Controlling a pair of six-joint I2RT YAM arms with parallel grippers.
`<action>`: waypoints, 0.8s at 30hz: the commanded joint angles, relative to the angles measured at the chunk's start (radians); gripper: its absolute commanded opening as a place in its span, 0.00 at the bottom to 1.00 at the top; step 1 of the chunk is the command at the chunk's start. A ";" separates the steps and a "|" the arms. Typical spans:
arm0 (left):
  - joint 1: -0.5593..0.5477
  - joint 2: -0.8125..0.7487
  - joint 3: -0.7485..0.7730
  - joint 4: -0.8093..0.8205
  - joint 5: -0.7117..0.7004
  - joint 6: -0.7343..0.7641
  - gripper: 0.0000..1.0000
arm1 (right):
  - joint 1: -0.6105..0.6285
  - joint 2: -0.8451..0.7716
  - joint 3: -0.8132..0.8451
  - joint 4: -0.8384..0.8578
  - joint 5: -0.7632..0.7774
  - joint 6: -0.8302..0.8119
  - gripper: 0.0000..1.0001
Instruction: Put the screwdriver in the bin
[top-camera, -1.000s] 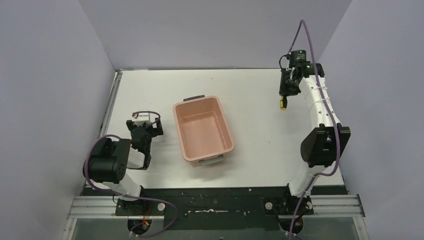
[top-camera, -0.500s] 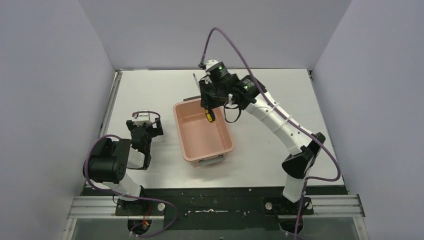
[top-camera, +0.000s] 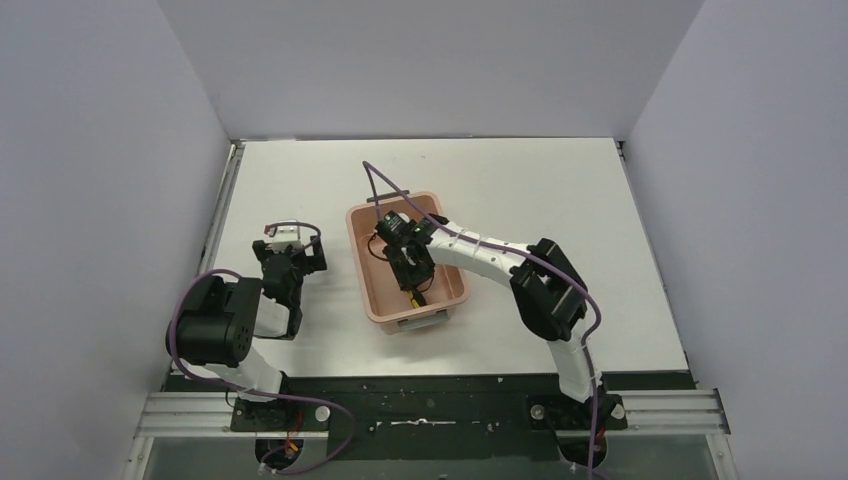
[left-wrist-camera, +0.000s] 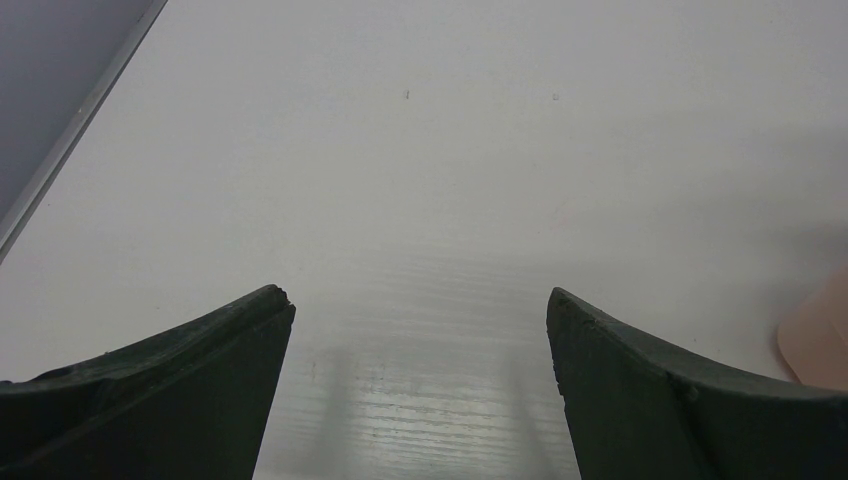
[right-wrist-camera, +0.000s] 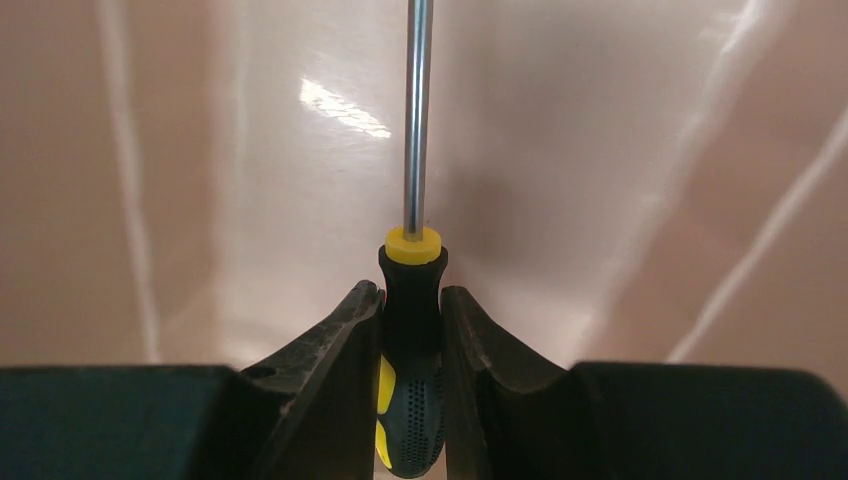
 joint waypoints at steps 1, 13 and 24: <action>0.006 -0.008 0.002 0.025 0.010 0.010 0.97 | 0.000 0.008 -0.018 0.129 0.052 0.028 0.00; 0.006 -0.008 0.002 0.025 0.010 0.010 0.97 | 0.011 -0.002 0.022 0.074 0.142 0.030 0.50; 0.007 -0.008 0.002 0.025 0.010 0.010 0.97 | 0.025 -0.171 0.214 -0.045 0.215 -0.021 0.57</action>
